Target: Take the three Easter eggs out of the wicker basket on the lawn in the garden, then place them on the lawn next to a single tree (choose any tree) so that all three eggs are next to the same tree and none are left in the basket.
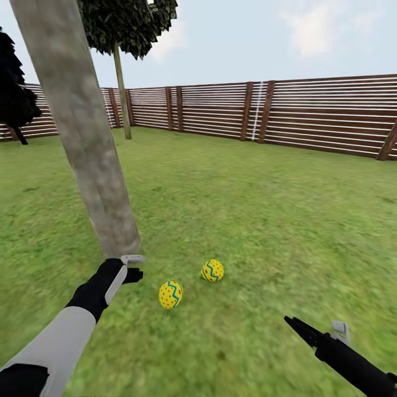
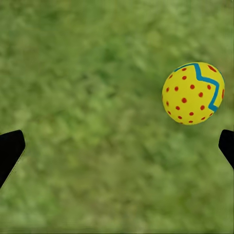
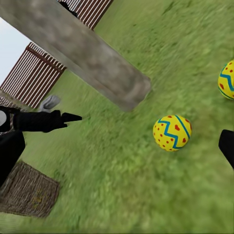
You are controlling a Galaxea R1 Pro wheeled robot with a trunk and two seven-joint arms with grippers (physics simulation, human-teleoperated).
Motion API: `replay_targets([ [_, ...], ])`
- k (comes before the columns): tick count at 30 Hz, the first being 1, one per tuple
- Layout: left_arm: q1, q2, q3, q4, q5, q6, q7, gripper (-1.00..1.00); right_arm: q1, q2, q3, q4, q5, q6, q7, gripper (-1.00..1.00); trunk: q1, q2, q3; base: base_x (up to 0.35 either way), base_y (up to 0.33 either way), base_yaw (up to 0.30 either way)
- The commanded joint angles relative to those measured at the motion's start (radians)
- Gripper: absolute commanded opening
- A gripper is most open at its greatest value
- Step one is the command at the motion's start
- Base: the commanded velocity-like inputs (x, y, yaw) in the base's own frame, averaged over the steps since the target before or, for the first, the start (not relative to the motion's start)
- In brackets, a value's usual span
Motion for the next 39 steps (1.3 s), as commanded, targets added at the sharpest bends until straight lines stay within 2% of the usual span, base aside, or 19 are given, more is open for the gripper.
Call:
replay_targets([
  [1,-0.001,0.001,-0.006,-0.001,0.010,0.003,0.009,1.00,0.000,0.000,-0.001,0.000,-0.004,0.006,0.001,1.00,-0.001,0.000,0.003,-0.006,0.000,0.238],
  [29,-0.001,0.001,-0.005,0.001,0.011,0.003,0.009,1.00,-0.001,-0.002,-0.001,0.001,-0.004,0.008,0.001,1.00,-0.014,0.008,0.111,-0.001,0.000,0.238],
  [39,-0.001,0.001,-0.005,0.003,0.010,0.004,0.009,1.00,-0.002,-0.002,-0.001,0.002,-0.003,0.008,0.001,1.00,-0.052,0.078,0.143,0.000,0.000,0.231],
])
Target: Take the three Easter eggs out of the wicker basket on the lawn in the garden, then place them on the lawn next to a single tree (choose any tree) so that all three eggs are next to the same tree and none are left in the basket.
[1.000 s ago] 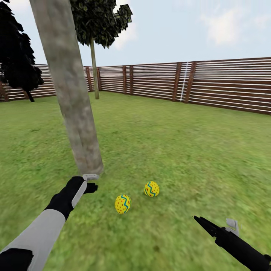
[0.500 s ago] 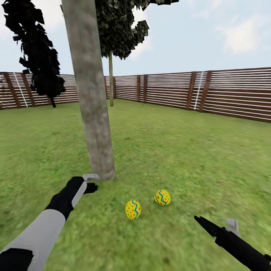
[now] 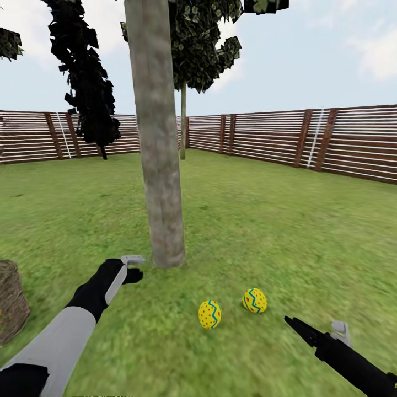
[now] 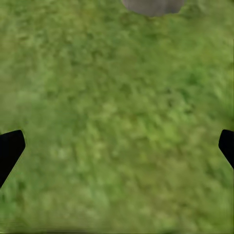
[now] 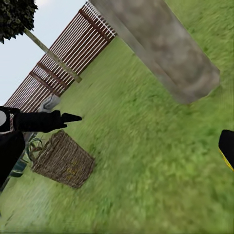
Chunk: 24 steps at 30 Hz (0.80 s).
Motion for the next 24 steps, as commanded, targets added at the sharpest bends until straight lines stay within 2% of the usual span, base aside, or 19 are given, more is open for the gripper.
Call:
replay_targets([
  [1,-0.001,0.001,-0.006,0.000,0.010,0.003,0.009,1.00,0.000,0.000,-0.001,0.000,-0.004,0.007,0.001,1.00,-0.004,0.007,0.002,0.000,0.000,0.226],
  [24,-0.001,0.001,-0.005,0.001,0.011,0.011,0.009,1.00,0.000,0.000,-0.001,0.000,-0.003,0.007,0.001,1.00,-0.092,0.168,0.074,0.000,0.000,0.220],
])
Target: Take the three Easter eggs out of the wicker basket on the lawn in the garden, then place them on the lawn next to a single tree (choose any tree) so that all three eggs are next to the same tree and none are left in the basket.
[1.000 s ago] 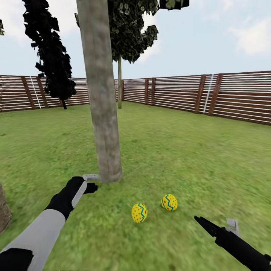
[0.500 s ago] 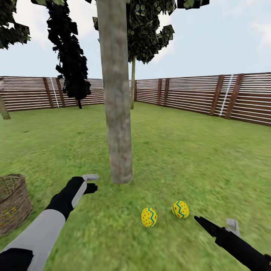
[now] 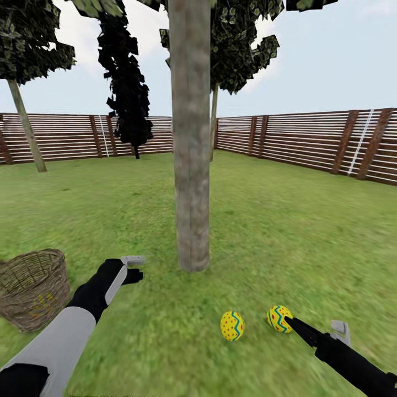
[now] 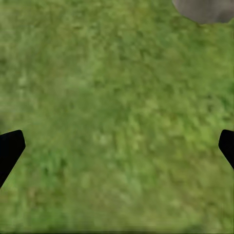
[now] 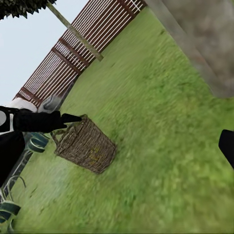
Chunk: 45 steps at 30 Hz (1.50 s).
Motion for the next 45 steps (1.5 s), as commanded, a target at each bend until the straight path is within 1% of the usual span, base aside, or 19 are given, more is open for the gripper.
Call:
replay_targets([
  [1,-0.001,0.001,-0.006,-0.001,0.010,0.007,0.009,1.00,-0.001,0.000,-0.001,0.000,-0.004,0.006,0.001,1.00,-0.004,0.007,0.002,0.000,0.000,0.215],
  [21,-0.001,0.001,-0.006,-0.001,0.010,0.017,0.009,1.00,-0.002,0.000,0.000,0.001,-0.003,0.006,0.001,1.00,-0.081,0.147,0.065,0.000,0.000,0.212],
  [45,-0.001,0.001,-0.006,0.000,0.009,0.077,0.011,1.00,-0.003,0.000,0.001,0.001,-0.003,0.006,0.001,1.00,-0.173,0.315,0.140,0.000,0.000,0.201],
])
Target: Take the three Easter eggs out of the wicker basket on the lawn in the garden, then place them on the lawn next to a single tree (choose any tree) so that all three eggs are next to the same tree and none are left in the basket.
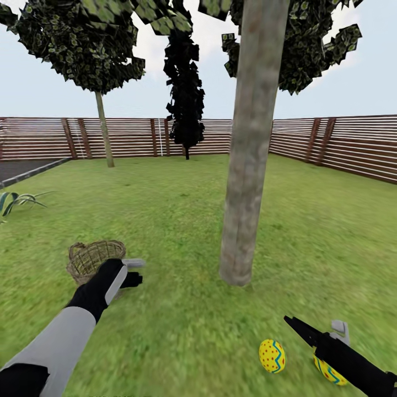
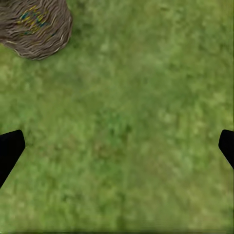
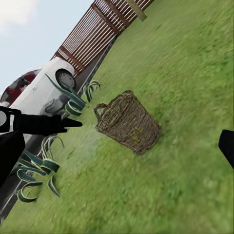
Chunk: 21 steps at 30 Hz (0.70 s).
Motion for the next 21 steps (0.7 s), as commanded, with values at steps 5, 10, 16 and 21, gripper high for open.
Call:
replay_targets([
  [5,-0.001,0.001,-0.006,-0.001,0.010,0.010,0.009,1.00,-0.001,0.000,-0.001,0.000,-0.004,0.006,0.001,1.00,-0.019,0.035,0.015,0.000,0.000,0.186],
  [10,-0.001,0.001,-0.006,-0.001,0.010,0.013,0.010,1.00,0.000,0.000,-0.001,0.000,-0.004,0.006,0.001,1.00,-0.039,0.070,0.030,0.000,0.000,0.177],
  [16,-0.001,0.001,-0.005,-0.001,0.010,0.026,0.010,1.00,-0.001,0.000,-0.002,0.000,-0.004,0.006,0.001,1.00,-0.062,0.112,0.049,0.000,0.000,0.162],
  [21,-0.001,0.001,-0.005,-0.001,0.010,0.029,0.010,1.00,-0.001,0.000,-0.001,0.001,-0.004,0.006,0.001,1.00,-0.081,0.147,0.065,0.000,0.000,0.140],
])
